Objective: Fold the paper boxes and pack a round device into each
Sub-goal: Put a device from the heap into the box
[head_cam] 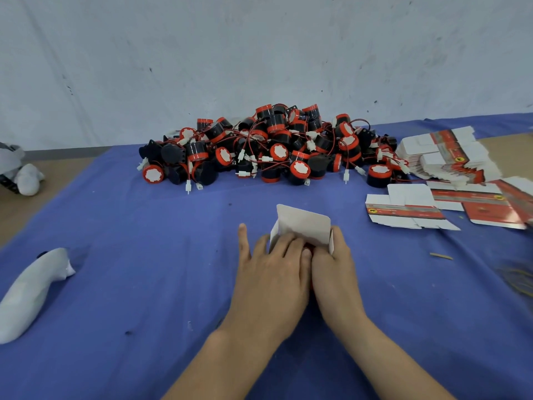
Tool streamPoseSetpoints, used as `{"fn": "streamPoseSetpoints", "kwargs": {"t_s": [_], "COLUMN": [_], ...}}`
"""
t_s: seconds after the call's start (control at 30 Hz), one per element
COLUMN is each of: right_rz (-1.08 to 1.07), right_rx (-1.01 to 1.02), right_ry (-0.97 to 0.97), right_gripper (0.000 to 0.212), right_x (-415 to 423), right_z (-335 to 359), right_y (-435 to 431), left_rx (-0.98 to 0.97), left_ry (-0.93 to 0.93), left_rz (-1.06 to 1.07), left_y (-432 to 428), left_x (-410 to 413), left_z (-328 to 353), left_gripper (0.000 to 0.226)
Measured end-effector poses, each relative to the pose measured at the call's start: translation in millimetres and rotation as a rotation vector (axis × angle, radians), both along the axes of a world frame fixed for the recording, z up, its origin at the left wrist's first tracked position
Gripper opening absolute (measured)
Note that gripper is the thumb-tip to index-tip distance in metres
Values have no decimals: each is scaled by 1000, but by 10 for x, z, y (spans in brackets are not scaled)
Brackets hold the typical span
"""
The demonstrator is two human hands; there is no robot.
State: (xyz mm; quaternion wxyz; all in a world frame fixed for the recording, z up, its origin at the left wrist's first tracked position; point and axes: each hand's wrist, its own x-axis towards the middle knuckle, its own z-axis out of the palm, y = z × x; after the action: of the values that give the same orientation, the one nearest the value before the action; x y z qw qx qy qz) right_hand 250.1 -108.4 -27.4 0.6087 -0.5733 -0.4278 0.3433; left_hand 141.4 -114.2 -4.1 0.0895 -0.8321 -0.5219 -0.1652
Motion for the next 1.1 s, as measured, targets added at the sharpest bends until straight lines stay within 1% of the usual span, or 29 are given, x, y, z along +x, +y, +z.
{"fn": "streamPoseSetpoints", "kwargs": {"t_s": [0.07,0.13,0.2,0.27,0.33,0.43,0.47,0.53,0.57,0.63,0.73,0.77,0.8,0.83,0.87,0.93,1.0,1.03,1.1], "right_rz": [21,50,78,105,137,179,181,187,193,215,248,265,278,278,268,202,101,78,118], "right_rx": [-2,-3,4,14,33,14,6,-11,-15,-17,-19,-25,-34,-42,-38,-20,-10,-31,-104], "right_ry": [-19,-42,-50,-44,-30,-40,-45,-66,-78,-116,-142,-141,-132,-111,-68,56,181,207,184], "right_gripper": [25,20,14,18,24,34,35,37,40,48,53,58,65,70,68,50,39,33,30], "right_x": [0,-15,-41,-58,-64,-60,-42,18,49,111,184,194,204,207,197,179,198,215,215], "right_z": [14,15,17,20,19,36,37,52,67,86,101,106,106,118,146,217,233,213,164], "right_y": [-14,-29,-41,-46,-53,-53,-40,-11,2,13,-8,-16,-21,-27,-37,-37,-13,-5,-24], "left_rx": [-31,-80,-107,-108,-80,-17,12,42,46,76,170,199,190,156,72,-120,-268,-329,-420], "left_ry": [16,28,98,144,117,44,27,10,-22,-164,-347,-398,-474,-564,-674,-848,-947,-985,-1038], "left_rz": [18,31,38,53,47,-18,-41,-71,-80,-104,-133,-130,-115,-96,-87,-64,-54,-60,-91], "left_y": [24,73,149,208,231,236,223,191,174,129,72,78,87,99,115,163,217,241,277], "left_x": [18,6,-32,-55,-53,-63,-80,-134,-164,-223,-294,-327,-362,-393,-422,-472,-501,-504,-486], "left_z": [21,71,90,104,101,82,85,72,57,58,102,107,108,96,69,12,-16,-17,-18], "left_gripper": [62,56,55,56,48,34,34,42,46,47,38,35,33,30,28,24,19,19,19]}}
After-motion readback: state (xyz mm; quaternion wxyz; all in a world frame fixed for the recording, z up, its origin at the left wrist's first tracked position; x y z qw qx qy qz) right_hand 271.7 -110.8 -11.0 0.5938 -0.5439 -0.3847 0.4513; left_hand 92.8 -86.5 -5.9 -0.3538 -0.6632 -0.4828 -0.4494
